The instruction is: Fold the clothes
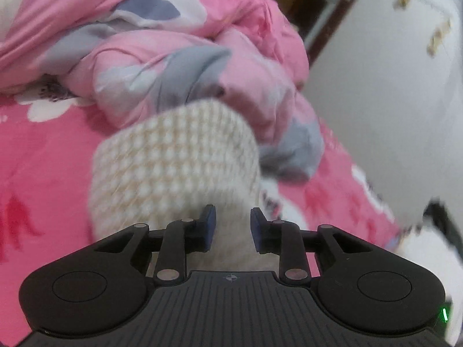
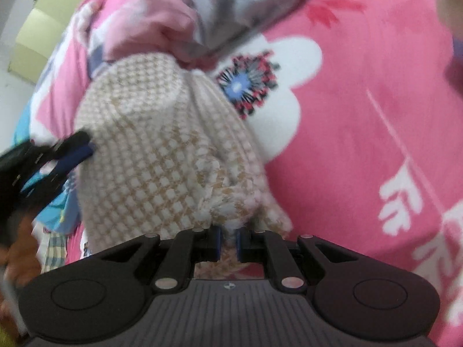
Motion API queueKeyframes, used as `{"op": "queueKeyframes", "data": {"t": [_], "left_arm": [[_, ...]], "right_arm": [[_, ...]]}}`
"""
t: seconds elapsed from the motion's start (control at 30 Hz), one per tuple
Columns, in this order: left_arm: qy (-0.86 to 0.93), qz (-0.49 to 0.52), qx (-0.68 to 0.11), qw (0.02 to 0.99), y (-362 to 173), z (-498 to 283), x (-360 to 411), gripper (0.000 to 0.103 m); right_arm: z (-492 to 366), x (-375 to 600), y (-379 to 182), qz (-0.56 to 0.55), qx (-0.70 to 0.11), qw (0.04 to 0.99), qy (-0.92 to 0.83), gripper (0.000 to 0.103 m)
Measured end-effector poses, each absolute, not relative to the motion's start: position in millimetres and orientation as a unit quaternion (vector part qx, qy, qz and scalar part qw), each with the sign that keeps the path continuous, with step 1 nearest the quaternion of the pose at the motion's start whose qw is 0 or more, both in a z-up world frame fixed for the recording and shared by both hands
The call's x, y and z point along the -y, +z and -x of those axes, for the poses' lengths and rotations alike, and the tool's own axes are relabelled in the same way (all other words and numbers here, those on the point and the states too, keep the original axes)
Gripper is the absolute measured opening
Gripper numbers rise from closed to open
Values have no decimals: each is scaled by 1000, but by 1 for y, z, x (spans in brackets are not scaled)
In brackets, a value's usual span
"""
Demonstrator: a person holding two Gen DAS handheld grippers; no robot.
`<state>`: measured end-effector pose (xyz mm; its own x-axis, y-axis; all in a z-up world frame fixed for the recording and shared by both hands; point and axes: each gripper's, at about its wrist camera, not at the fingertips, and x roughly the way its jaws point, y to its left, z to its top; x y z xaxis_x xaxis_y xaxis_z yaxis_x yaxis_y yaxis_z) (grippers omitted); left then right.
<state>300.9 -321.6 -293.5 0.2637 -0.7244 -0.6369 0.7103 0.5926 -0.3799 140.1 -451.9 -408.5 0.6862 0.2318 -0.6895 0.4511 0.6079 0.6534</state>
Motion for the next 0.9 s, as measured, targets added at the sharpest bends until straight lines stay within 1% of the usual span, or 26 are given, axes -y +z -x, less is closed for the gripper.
{"op": "queueKeyframes", "data": {"t": [0.1, 0.2, 0.3, 0.33, 0.4, 0.47, 0.5, 0.6, 0.63, 0.73, 0.83, 0.9], "left_arm": [[-451, -44, -384, 805, -292, -277, 314, 28], [-442, -57, -371, 815, -281, -262, 304, 28], [-439, -92, -355, 820, -285, -248, 306, 36], [-438, -112, -351, 820, -292, -244, 308, 36], [-435, -150, -319, 828, -305, -231, 310, 36], [-435, -168, -292, 835, -312, -223, 313, 39], [-435, -172, -284, 837, -314, -220, 314, 41], [-432, -165, -275, 843, -317, -216, 315, 43], [-430, -164, -274, 844, -317, -215, 316, 46], [-432, -173, -266, 844, -320, -211, 317, 49], [-434, -199, -247, 843, -328, -205, 319, 52], [-436, -213, -235, 842, -333, -201, 320, 54]], "right_arm": [[-146, 449, -419, -447, -398, 799, -66, 10], [-150, 450, -419, -438, -403, 801, -63, 10], [-153, 453, -417, -425, -412, 804, -56, 10], [-154, 454, -416, -423, -416, 803, -54, 11], [-158, 460, -408, -414, -433, 799, -52, 17], [-161, 466, -392, -390, -451, 801, -51, 21], [-162, 468, -381, -370, -457, 807, -51, 22], [-162, 462, -329, -247, -444, 861, -42, 22], [-163, 458, -312, -203, -436, 876, -38, 22], [-182, 422, -272, -44, -360, 932, 0, 20], [-208, 396, -260, 31, -305, 951, 38, 20], [-223, 391, -284, 38, -333, 941, 42, 18]]}}
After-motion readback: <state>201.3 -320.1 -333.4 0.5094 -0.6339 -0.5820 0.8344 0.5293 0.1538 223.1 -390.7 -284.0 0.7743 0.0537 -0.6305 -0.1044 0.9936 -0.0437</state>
